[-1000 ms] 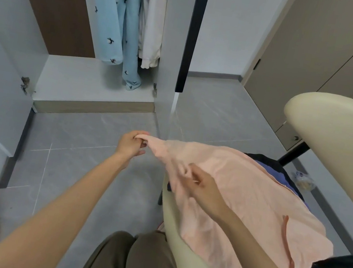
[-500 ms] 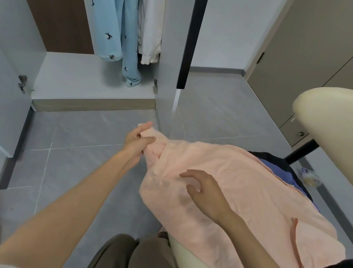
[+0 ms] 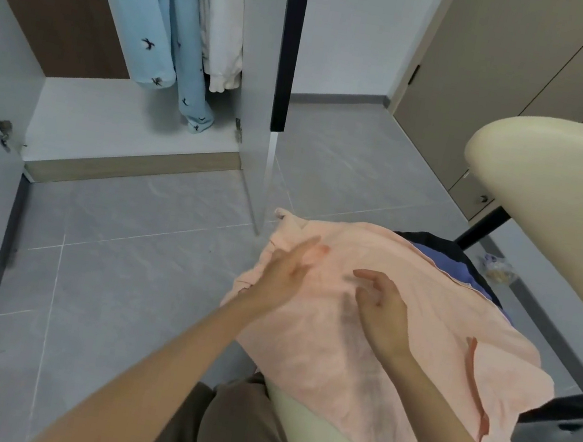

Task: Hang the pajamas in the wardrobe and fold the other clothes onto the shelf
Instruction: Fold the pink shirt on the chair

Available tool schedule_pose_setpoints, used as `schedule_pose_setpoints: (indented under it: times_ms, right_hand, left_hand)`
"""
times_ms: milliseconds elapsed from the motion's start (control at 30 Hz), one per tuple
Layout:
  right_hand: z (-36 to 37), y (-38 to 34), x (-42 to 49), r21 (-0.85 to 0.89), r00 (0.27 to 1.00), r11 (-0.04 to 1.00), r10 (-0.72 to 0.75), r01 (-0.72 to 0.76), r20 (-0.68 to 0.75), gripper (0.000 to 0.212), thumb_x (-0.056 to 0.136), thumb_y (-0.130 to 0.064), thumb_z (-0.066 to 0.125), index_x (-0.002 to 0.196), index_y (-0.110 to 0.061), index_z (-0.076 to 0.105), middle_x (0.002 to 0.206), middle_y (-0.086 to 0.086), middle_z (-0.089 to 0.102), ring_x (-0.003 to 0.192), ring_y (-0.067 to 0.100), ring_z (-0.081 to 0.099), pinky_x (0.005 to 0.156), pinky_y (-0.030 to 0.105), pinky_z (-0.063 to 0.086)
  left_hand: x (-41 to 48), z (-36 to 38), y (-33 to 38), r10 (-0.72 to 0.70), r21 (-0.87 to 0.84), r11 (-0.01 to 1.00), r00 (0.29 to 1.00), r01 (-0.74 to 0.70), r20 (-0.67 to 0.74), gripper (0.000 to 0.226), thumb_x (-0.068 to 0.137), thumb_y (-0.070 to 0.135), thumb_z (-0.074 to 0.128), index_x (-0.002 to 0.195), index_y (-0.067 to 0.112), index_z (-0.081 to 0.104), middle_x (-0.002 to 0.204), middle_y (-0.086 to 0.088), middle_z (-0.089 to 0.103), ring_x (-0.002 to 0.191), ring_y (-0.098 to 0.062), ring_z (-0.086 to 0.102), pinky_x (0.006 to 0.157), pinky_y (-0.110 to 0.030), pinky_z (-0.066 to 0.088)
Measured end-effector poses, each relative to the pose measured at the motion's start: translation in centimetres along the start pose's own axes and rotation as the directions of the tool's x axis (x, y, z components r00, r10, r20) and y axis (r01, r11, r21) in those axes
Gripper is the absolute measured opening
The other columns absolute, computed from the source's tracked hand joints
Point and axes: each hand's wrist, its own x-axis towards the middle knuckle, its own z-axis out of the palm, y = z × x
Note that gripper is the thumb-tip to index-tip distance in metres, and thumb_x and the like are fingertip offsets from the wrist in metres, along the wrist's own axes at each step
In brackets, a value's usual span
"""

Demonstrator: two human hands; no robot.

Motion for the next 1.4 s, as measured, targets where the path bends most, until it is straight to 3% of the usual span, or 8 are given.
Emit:
schedule_pose_setpoints:
  times_ms: [167, 333, 467, 667, 800, 967, 1100, 1400]
  right_hand:
    - [-1.2, 0.4, 0.6, -0.021, 1.0, 1.0, -0.013, 0.013, 0.009, 0.032, 0.086, 0.001, 0.05, 0.106, -0.02, 0.064, 0.11, -0.01, 0.059, 0.106, 0.008, 0.05, 0.089, 0.015, 0.035]
    - [-0.5, -0.5, 1.3, -0.163, 0.988, 0.978, -0.113, 0.13, 0.11, 0.034, 0.087, 0.003, 0.049, 0.108, -0.015, 0.067, 0.115, -0.005, 0.062, 0.113, 0.014, 0.051, 0.089, 0.01, 0.029]
    - [2.8, -1.5, 2.0, -0.264, 0.918, 0.926, -0.164, 0.269, 0.362, 0.035, 0.092, -0.001, 0.047, 0.117, -0.014, 0.067, 0.139, 0.003, 0.052, 0.128, 0.023, 0.043, 0.106, 0.017, 0.027]
    - [6.3, -2.1, 4.2, -0.275, 0.929, 0.939, 0.275, -0.205, 0.246, 0.044, 0.093, -0.021, 0.052, 0.133, -0.005, 0.045, 0.131, 0.016, 0.051, 0.127, 0.031, 0.041, 0.109, 0.035, 0.025]
    - [6.6, -2.0, 4.7, -0.195, 0.907, 0.937, 0.335, -0.291, 0.254, 0.01, 0.089, -0.017, 0.053, 0.091, -0.009, 0.06, 0.101, 0.014, 0.066, 0.105, 0.034, 0.058, 0.096, 0.041, 0.044]
    - [6.0, -2.2, 4.9, 0.208, 0.879, 0.88, 0.351, -0.428, 0.323, 0.022, 0.091, -0.02, 0.06, 0.07, -0.017, 0.059, 0.064, -0.006, 0.058, 0.062, 0.012, 0.053, 0.06, 0.022, 0.047]
    - [5.2, -2.7, 4.8, 0.303, 0.897, 0.862, 0.314, -0.407, 0.312, 0.02, 0.091, -0.022, 0.062, 0.073, -0.016, 0.065, 0.067, -0.004, 0.064, 0.063, 0.008, 0.055, 0.058, 0.015, 0.042]
    - [5.2, -5.0, 4.8, 0.49, 0.87, 0.746, 0.246, -0.451, 0.427, 0.018, 0.088, -0.012, 0.067, 0.101, -0.007, 0.057, 0.089, 0.011, 0.066, 0.075, 0.019, 0.065, 0.086, 0.036, 0.054]
  left_hand:
    - [-1.1, 2.7, -1.6, -0.007, 0.174, 0.985, 1.0, 0.002, 0.029, 0.028, 0.095, 0.006, 0.05, 0.122, 0.001, 0.047, 0.109, 0.001, 0.053, 0.102, -0.011, 0.051, 0.088, -0.015, 0.032]
    - [-0.9, 0.9, -1.5, -0.365, -0.409, 0.865, 0.923, 0.29, -0.118, 0.041, 0.091, -0.01, 0.045, 0.126, 0.01, 0.044, 0.112, 0.003, 0.05, 0.097, -0.014, 0.058, 0.077, -0.017, 0.05]
    - [-1.9, 0.9, -1.6, -0.422, -0.479, 0.812, 0.902, 0.333, -0.088, 0.045, 0.085, -0.01, 0.059, 0.123, 0.006, 0.041, 0.114, -0.003, 0.046, 0.099, -0.014, 0.056, 0.067, -0.013, 0.052]
    - [-3.3, 1.2, -1.9, -0.458, -0.379, 0.858, 0.851, 0.347, -0.258, 0.032, 0.078, -0.008, 0.058, 0.099, 0.014, 0.047, 0.096, -0.001, 0.056, 0.08, -0.009, 0.058, 0.078, -0.025, 0.051]
    - [-4.4, 0.1, -3.0, -0.573, -0.261, 0.819, 0.743, 0.51, -0.346, 0.027, 0.074, 0.015, 0.074, 0.081, 0.015, 0.048, 0.077, 0.006, 0.05, 0.066, -0.007, 0.048, 0.067, -0.025, 0.04]
    - [-4.6, -1.4, -3.0, -0.809, -0.819, 0.207, 0.564, 0.536, 0.165, 0.017, 0.086, 0.019, 0.069, 0.079, 0.01, 0.056, 0.066, -0.004, 0.05, 0.06, -0.014, 0.048, 0.063, -0.028, 0.048]
    - [-4.4, -2.3, -2.2, -0.764, -0.932, -0.087, 0.576, 0.352, 0.289, 0.019, 0.088, 0.021, 0.065, 0.088, 0.003, 0.058, 0.083, -0.006, 0.054, 0.075, -0.014, 0.055, 0.075, -0.027, 0.051]
    - [-3.9, -3.4, -0.3, -0.67, -0.966, -0.159, 0.697, 0.204, 0.257, 0.024, 0.097, 0.016, 0.051, 0.114, 0.001, 0.055, 0.115, -0.007, 0.059, 0.125, -0.02, 0.048, 0.108, -0.033, 0.037]
